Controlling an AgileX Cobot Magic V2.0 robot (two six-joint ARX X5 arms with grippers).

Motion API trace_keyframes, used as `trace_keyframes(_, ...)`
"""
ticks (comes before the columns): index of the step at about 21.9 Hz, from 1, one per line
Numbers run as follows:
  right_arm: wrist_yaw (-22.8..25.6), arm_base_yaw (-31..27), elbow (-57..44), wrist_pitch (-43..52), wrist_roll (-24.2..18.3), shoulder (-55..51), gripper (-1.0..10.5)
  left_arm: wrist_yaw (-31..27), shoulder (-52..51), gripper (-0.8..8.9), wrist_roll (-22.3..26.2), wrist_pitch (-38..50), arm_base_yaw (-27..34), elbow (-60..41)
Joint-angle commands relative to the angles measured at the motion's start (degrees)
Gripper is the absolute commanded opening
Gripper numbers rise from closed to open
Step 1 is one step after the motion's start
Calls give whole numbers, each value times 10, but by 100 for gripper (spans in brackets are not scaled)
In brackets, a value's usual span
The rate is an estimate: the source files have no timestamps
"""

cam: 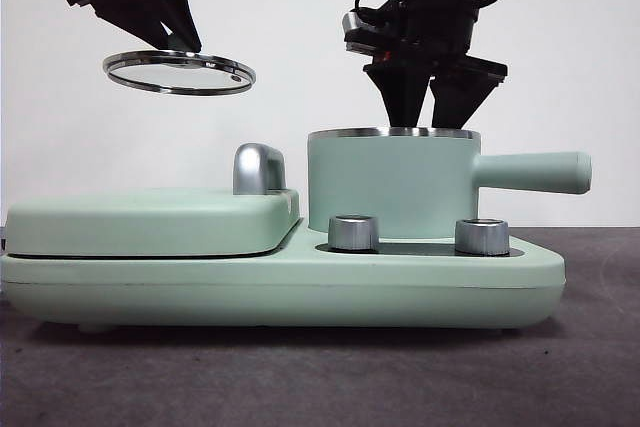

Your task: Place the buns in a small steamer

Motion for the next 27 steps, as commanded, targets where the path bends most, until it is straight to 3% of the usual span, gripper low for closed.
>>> trace_keyframes(1, 2, 3, 14, 7, -7, 19, 239, 3, -6, 15, 5, 13, -2, 20)
trace_keyframes(6, 9, 3, 14, 10, -6, 24, 282, 3, -6, 15, 5, 11, -2, 20)
trace_keyframes(10, 13, 3, 14, 10, -6, 24, 388, 3, -6, 15, 5, 11, -2, 20)
trace_keyframes(19, 13, 3, 66, -20, -6, 16, 389, 3, -6, 15, 5, 11, -2, 20)
trace_keyframes(23, 13, 7, 119, -86, -2, -24, 388, 3, -6, 15, 5, 11, -2, 20)
trace_keyframes(27, 12, 22, 56, -102, -2, -129, 388, 3, -6, 15, 5, 11, -3, 20)
